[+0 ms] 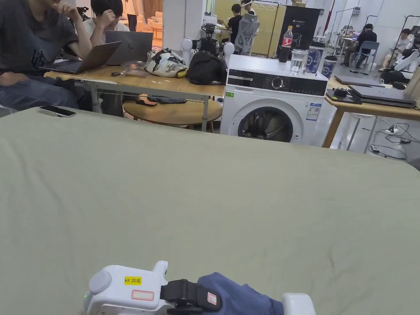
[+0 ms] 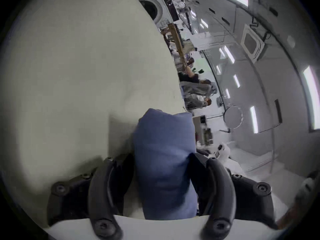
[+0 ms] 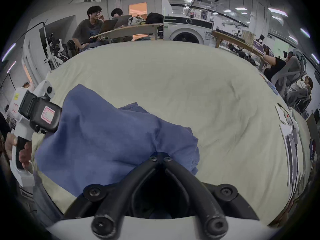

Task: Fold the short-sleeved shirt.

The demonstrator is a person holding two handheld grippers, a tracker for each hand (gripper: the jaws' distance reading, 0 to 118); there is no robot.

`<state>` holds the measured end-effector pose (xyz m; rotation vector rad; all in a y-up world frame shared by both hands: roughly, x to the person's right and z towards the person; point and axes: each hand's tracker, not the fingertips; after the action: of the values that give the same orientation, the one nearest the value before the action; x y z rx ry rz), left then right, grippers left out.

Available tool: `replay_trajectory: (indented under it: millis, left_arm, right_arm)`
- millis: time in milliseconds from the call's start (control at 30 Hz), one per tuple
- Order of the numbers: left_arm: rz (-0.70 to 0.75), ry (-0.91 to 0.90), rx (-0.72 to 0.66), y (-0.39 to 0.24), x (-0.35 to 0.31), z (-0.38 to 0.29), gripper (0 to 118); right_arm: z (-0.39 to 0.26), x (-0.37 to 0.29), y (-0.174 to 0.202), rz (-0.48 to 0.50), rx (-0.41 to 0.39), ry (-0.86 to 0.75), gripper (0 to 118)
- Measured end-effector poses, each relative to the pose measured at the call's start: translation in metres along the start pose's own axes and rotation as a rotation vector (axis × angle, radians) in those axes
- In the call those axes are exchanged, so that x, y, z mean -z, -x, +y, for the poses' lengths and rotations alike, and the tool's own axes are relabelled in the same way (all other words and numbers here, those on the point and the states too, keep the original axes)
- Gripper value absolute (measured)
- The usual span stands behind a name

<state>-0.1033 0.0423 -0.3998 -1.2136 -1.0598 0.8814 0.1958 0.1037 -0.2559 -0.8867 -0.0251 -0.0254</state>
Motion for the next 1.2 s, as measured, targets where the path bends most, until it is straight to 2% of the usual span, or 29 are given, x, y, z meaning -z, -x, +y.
replay_trajectory:
  millis: [167, 300, 500, 533, 600, 633, 700, 867, 967, 1200]
  left_arm:
    - [-0.043, 0.015, 0.017, 0.0, -0.006, -0.001, 67]
    - [0.005, 0.042, 0.087, -0.012, -0.003, -0.005, 68]
    - [0.056, 0.06, 0.11, -0.016, 0.012, -0.003, 69]
    - [0.065, 0.054, 0.114, -0.017, 0.013, -0.004, 63]
    - [0.171, 0.018, 0.165, -0.019, 0.015, -0.005, 32]
    - [0.21, 0.023, 0.168, -0.017, 0.016, -0.006, 27]
    - [0.123, 0.016, 0.124, -0.014, 0.012, -0.008, 24]
    - [0.126, 0.006, 0.117, -0.021, 0.003, -0.009, 23]
    - [0.12, -0.013, 0.089, -0.032, -0.004, -0.005, 23]
    - [0.205, -0.033, 0.088, -0.059, -0.043, 0.011, 23]
  right_arm:
    - [-0.001, -0.003, 0.0, 0.01, 0.01, -0.006, 0]
    - [0.0, -0.003, 0.003, 0.002, 0.004, -0.004, 0]
    - [-0.001, -0.004, 0.005, -0.005, 0.003, -0.007, 0]
    - [-0.001, -0.004, 0.004, -0.006, 0.003, -0.008, 0]
    - [-0.002, -0.004, 0.004, -0.008, 0.008, -0.011, 0]
    - [-0.002, -0.005, 0.004, -0.004, 0.012, -0.016, 0]
    - [-0.003, -0.006, 0.005, -0.007, 0.018, -0.023, 0]
    - [-0.003, -0.014, 0.007, -0.014, -0.002, -0.089, 0]
    - [0.006, -0.022, 0.008, -0.042, -0.001, -0.174, 0]
    - [0.037, -0.042, 0.016, -0.099, 0.022, -0.43, 0]
